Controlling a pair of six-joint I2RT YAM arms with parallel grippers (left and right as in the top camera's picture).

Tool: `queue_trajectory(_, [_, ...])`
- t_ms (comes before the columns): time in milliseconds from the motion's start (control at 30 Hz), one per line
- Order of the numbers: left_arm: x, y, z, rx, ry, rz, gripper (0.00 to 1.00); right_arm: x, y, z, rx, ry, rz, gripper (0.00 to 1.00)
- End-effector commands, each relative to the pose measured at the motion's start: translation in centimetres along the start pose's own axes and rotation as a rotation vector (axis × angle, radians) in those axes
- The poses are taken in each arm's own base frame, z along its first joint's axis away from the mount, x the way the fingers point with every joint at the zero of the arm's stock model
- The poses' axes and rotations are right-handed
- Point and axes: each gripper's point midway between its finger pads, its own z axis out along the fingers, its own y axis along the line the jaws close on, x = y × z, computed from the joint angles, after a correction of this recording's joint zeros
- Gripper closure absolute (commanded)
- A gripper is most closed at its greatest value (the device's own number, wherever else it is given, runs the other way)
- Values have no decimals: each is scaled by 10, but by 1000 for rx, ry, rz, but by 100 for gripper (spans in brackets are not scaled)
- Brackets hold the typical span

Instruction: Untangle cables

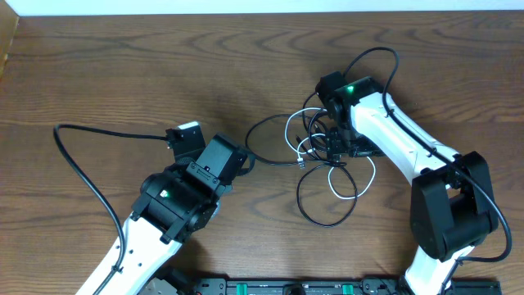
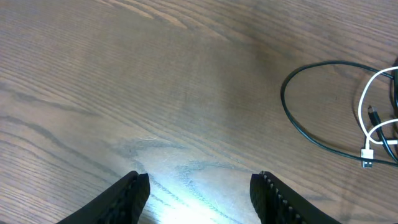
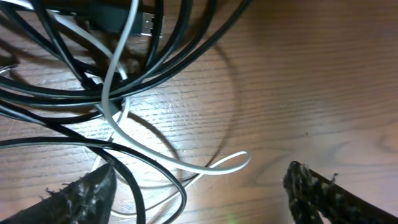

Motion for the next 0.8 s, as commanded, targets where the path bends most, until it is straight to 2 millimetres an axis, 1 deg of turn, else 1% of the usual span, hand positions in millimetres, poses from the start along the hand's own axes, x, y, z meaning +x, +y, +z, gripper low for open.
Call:
queue_trajectory(0, [0, 6, 2, -26, -8, 19, 42, -4, -5, 0, 22, -23, 1, 26])
queue_trajectory(33, [0, 6, 2, -26, -9, 20, 43, -4, -5, 1, 21, -25, -6, 30])
queue_trajectory(67, [0, 6, 2, -26, -9, 19, 43, -4, -4, 5, 20, -27, -18, 33])
queue_trajectory(100, [0, 6, 2, -26, -9, 19, 43, -3, -3, 7, 18, -28, -20, 34])
queue_trajectory(167, [0, 7, 2, -28, -11, 27, 43, 2, 0, 19, 12, -19, -24, 37])
queue_trajectory(233, [0, 7, 2, -28, -11, 27, 43, 4, 2, 25, 2, -16, -24, 37])
queue_trajectory(300, [0, 7, 2, -28, -11, 27, 43, 6, 4, 30, -7, -14, -23, 41])
queue_trajectory(367, [0, 7, 2, -28, -10, 27, 43, 4, 7, 32, -22, -22, -20, 46])
queue_trajectory(467, [0, 7, 2, -28, -11, 27, 43, 0, 13, 32, -48, -37, -31, 47])
queue_trajectory(500, [0, 7, 2, -28, -11, 27, 42, -2, 14, 32, -52, -45, -29, 50])
queue_trajectory(567, [0, 7, 2, -28, -11, 26, 43, -5, 16, 32, -62, -59, -26, 59])
queue_trajectory(600, [0, 7, 2, -28, -11, 26, 43, -7, 20, 32, -79, -63, -24, 70])
queue_trajectory(633, [0, 7, 2, -28, -11, 26, 43, -7, 22, 31, -91, -64, -24, 79])
queue_trajectory(667, [0, 7, 2, -28, -11, 26, 42, -8, 28, 31, -121, -65, -23, 93])
queue_trajectory(700, [0, 7, 2, -28, -10, 27, 43, -9, 32, 30, -145, -66, -22, 99])
queue_trajectory(767, [0, 7, 2, -28, -10, 27, 43, -12, 42, 28, -198, -73, -20, 99])
